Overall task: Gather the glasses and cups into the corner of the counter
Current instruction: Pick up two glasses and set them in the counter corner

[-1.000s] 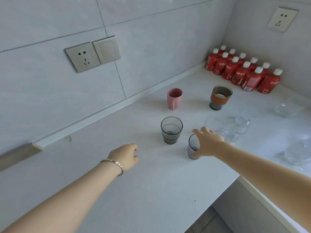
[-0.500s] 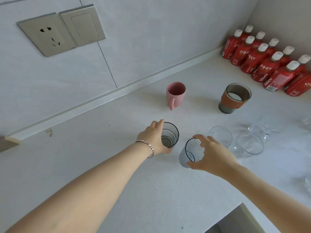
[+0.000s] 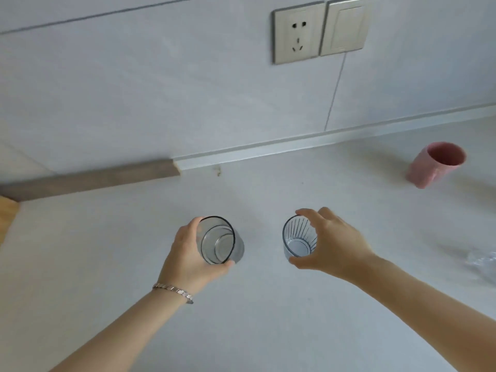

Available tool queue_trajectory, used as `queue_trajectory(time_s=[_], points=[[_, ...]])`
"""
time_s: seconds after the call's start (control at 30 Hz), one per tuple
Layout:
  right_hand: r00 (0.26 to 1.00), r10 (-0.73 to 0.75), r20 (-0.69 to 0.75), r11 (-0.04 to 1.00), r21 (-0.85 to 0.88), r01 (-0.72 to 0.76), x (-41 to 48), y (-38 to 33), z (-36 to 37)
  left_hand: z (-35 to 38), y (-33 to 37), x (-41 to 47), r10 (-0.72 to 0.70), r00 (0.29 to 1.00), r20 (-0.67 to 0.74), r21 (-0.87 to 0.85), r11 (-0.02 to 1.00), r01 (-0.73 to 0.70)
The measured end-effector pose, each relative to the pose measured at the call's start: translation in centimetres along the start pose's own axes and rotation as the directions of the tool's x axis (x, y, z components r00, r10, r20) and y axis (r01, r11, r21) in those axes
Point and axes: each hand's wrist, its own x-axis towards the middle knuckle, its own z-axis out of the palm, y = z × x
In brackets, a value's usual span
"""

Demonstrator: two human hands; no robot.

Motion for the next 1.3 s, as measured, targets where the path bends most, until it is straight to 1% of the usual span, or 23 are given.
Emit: queue_trajectory(time_s=[0.13, 0.3, 0.4, 0.5, 0.73, 0.87, 1.03, 1.17, 1.3], points=[[0.996, -0.085, 0.041, 0.996, -0.005, 0.085, 3.3, -11.3, 4.9, -8.7, -10.1, 0.9, -0.105, 0.991, -0.083, 0.015, 0.994, 0.107], [0.993, -0.111, 0.049, 0.994, 0.012, 0.11, 6.7, -24.8, 11.4, -19.4, -22.8, 2.6, -0.198, 0.964, -0.175, 0.003, 0.979, 0.202], [0.989, -0.131, 0.07, 0.991, -0.007, 0.132, 8.6, -31.4, 14.3, -24.7, -28.2, 4.3, -0.272, 0.941, -0.203, 0.013, 0.96, 0.28], [0.987, -0.138, 0.079, 0.99, -0.009, 0.139, 10.4, -36.4, 16.4, -28.6, -32.0, 7.3, -0.305, 0.917, -0.258, -0.001, 0.949, 0.316], [0.982, -0.169, 0.088, 0.984, -0.036, 0.172, 14.7, -43.8, 19.7, -32.7, -36.2, 16.0, -0.364, 0.895, -0.258, -0.039, 0.929, 0.367], [0.984, -0.157, 0.087, 0.986, -0.038, 0.161, 17.7, -46.4, 21.1, -33.5, -37.7, 19.7, -0.326, 0.918, -0.224, 0.001, 0.942, 0.335], [0.981, -0.166, 0.103, 0.985, -0.037, 0.17, 22.4, -49.8, 22.7, -33.3, -39.8, 21.2, -0.341, 0.918, -0.2, 0.004, 0.937, 0.349], [0.973, -0.19, 0.13, 0.98, -0.039, 0.197, 26.1, -53.6, 24.4, -33.5, -40.3, 21.6, -0.294, 0.939, -0.178, 0.059, 0.949, 0.308], [0.976, -0.18, 0.125, 0.983, -0.001, 0.181, 28.2, -56.5, 25.8, -34.2, -40.8, 22.2, -0.267, 0.955, -0.129, 0.059, 0.959, 0.276]])
